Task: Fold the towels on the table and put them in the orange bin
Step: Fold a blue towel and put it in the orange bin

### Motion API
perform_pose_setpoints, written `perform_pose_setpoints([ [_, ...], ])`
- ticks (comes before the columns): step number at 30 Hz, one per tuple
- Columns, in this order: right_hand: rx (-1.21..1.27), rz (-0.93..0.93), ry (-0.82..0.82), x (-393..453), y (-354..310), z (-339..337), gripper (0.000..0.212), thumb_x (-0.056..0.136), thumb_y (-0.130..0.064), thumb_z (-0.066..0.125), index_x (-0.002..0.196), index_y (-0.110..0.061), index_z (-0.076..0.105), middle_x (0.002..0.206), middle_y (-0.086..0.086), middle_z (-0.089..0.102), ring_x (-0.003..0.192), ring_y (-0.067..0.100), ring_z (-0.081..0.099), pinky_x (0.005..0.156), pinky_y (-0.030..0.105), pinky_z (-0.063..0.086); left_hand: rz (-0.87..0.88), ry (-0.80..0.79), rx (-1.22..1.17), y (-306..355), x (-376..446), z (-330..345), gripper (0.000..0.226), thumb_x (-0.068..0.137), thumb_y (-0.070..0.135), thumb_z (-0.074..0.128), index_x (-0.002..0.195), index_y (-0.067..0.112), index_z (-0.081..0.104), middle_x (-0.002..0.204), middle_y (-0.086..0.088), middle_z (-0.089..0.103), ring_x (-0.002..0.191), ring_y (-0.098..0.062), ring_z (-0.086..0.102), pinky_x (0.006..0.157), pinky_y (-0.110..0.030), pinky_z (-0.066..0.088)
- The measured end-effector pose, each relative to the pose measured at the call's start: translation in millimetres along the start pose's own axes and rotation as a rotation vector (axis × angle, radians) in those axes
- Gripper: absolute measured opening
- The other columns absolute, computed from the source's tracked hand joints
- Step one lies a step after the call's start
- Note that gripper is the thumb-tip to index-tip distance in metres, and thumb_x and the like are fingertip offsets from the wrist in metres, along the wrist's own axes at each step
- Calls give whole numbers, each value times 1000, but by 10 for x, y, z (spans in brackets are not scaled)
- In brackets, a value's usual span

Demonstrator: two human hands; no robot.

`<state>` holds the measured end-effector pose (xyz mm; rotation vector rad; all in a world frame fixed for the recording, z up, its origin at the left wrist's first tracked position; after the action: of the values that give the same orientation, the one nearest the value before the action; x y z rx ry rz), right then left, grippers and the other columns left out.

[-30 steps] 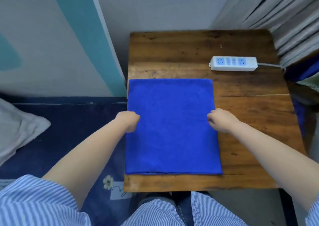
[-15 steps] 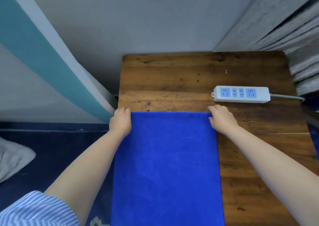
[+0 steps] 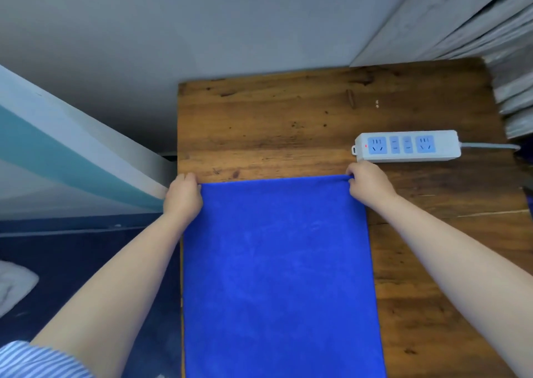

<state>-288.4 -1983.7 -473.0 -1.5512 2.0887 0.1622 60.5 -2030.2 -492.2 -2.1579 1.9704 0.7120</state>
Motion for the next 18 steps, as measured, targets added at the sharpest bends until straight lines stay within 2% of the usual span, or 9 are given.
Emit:
perform_pose_setpoints([
  [4, 8, -31, 54, -138, -8, -72, 19, 86, 0, 45, 97, -2, 60, 106, 17, 57, 98, 33, 54, 75, 35, 45, 59, -21, 3, 0, -130, -58, 19, 92, 8, 43, 100, -5, 56, 110, -24, 50, 102, -39, 49, 82, -40, 40],
  [9, -8, -106, 145, -522, -57, -207, 18, 83, 4, 48, 91, -2, 63, 97, 16, 60, 95, 30, 52, 72, 31, 40, 167, 122, -102, -60, -541, -262, 21, 85, -6, 46, 100, -5, 61, 105, -25, 54, 102, -38, 50, 81, -40, 40],
  [12, -11, -190, 201, -810, -66, -275, 17, 83, 5, 49, 91, 1, 64, 97, 17, 62, 95, 30, 53, 77, 32, 43, 304, 192, -72, -92, -796, -398, 18, 80, -10, 51, 93, -6, 64, 97, -27, 59, 94, -39, 54, 72, -41, 42],
  [15, -36, -285, 288, -1187, -44, -308, 16, 80, 8, 52, 89, 6, 65, 92, 23, 64, 91, 38, 55, 79, 39, 44, 524, 202, 12, -72, -1167, -470, 16, 71, -17, 61, 83, -7, 66, 82, -26, 62, 81, -42, 59, 61, -44, 47],
  [18, -64, -410, 367, -1576, -42, -252, 14, 68, 18, 59, 78, 10, 65, 78, 28, 64, 77, 43, 59, 70, 47, 49, 702, 186, 102, -61, -1535, -430, 19, 59, -20, 72, 71, -7, 65, 66, -22, 61, 61, -38, 62, 44, -38, 49],
])
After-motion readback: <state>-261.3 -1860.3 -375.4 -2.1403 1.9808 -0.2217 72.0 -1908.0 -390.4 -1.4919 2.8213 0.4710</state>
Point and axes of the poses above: each hand's wrist, its own x-axis towards the middle knuckle, its own z-axis out of the palm, y = z × x, the point moved 8 cm from there along x, towards the middle knuckle
